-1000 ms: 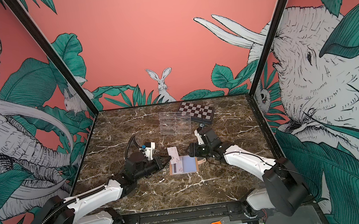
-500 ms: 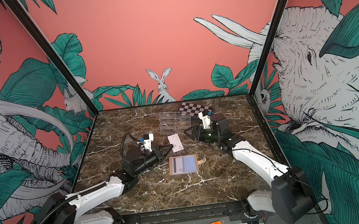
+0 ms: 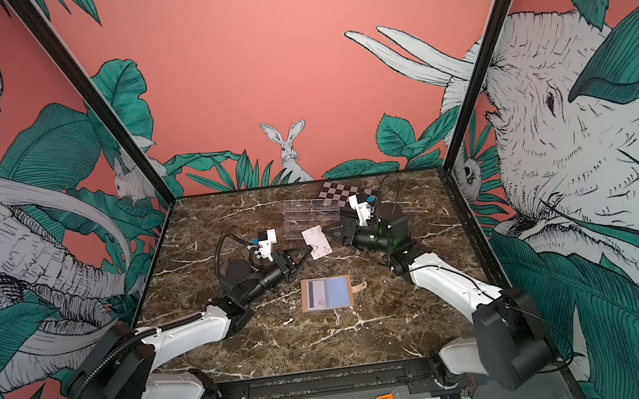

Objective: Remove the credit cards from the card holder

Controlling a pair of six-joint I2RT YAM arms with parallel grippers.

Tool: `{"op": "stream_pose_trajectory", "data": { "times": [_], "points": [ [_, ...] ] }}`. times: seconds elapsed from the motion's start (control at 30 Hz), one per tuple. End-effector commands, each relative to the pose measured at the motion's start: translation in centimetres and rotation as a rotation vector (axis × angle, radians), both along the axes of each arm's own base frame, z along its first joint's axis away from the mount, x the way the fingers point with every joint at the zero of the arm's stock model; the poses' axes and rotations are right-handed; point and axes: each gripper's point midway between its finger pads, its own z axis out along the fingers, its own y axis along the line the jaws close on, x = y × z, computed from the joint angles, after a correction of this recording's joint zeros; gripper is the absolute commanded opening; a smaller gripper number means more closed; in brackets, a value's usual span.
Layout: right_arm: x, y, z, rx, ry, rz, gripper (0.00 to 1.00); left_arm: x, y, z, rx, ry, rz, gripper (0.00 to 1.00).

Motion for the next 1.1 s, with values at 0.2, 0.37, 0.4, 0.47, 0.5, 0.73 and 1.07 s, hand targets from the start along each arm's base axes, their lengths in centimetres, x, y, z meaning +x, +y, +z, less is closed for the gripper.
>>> {"op": "stream_pose_trajectory", "data": {
  "times": [0.2,0.37,0.4,0.47,0.5,0.73,1.07],
  "points": [
    [-1.1,1.2,1.3,0.086,-0.052,0.051,0.28,0.0,-0.4,2.1,-0.057,-0.047,-0.019,0.00],
    [-1.6,1.9,0.8,0.086,-0.039,0.070,0.21,0.0,-0.6,1.8,-0.057,-0.043,-0.023,0.00],
    [-1.6,1.9,0.7,0.086,-0.038,0.069,0.19,0.1,-0.5,1.7,-0.056,-0.044,-0.020,0.00],
    [-1.7,1.8,0.5,0.086,-0.033,0.065,0.13,0.1,-0.5,1.3,-0.046,-0.038,-0.017,0.00],
    [-1.7,1.8,0.5,0.087,-0.033,0.061,0.11,0.0,-0.5,1.1,-0.043,-0.035,-0.017,0.00],
    [-1.8,1.3,0.3,0.050,-0.034,0.056,0.00,-0.3,0.1,0.5,-0.015,-0.044,-0.006,0.45],
    [-1.4,-1.9,0.5,-0.141,-0.092,0.040,0.00,-1.2,3.9,1.2,0.296,-0.194,0.092,0.85]
  ]
}}
